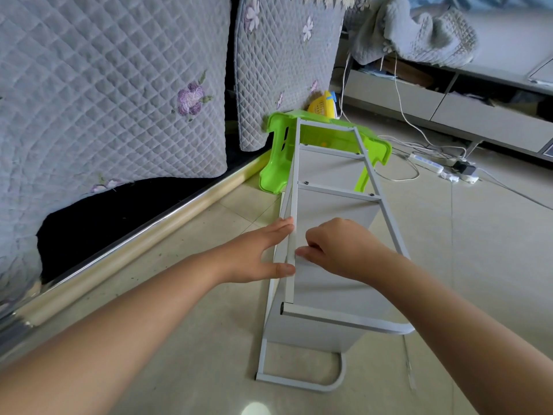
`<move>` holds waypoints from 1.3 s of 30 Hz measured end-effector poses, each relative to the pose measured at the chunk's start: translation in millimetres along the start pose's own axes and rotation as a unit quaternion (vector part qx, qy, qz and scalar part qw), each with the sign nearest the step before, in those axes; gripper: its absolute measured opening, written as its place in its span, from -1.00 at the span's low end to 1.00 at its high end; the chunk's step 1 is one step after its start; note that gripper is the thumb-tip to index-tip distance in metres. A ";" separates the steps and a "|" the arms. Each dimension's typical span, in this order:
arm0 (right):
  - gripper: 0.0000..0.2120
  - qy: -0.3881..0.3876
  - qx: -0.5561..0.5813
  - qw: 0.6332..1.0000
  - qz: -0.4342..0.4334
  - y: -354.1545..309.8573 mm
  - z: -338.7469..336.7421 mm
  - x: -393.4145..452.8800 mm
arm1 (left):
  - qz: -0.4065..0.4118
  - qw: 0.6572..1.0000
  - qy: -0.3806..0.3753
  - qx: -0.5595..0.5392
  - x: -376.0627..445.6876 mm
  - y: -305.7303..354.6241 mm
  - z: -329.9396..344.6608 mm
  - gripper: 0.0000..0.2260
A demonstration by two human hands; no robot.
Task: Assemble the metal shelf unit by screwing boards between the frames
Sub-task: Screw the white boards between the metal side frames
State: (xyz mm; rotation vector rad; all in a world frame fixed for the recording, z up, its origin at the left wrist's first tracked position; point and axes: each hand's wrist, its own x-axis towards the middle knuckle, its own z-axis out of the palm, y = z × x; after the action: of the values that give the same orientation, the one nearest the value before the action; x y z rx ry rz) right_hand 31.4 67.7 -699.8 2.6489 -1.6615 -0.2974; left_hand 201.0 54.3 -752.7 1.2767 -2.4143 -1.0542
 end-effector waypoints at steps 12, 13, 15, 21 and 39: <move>-0.70 0.059 0.195 0.973 0.111 56.3 -0.9 -29.6 | 0.017 0.999 0.011 0.028 2.4 2.7 -0.8 -0.27; -0.72 0.067 0.203 0.968 0.134 66.9 1.7 -35.0 | 0.024 0.999 0.012 0.039 4.0 4.9 -0.1 -0.24; -0.75 0.073 0.223 0.958 0.163 84.4 7.3 -42.2 | 0.038 0.997 0.023 0.058 6.0 9.0 1.6 -0.24; -0.80 0.112 0.264 0.944 0.163 100.7 18.6 -49.0 | 0.080 0.981 0.169 0.049 16.7 23.1 10.4 -0.48; -0.71 -0.031 0.142 0.989 0.015 64.0 32.6 -36.2 | 0.027 0.981 0.173 0.089 18.7 44.5 2.4 -0.82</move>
State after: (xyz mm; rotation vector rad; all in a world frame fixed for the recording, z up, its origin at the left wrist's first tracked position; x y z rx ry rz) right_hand -46.2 75.1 -719.6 2.8350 -1.8911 -0.1555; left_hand 160.4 57.2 -726.7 1.3142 -2.2961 -0.5549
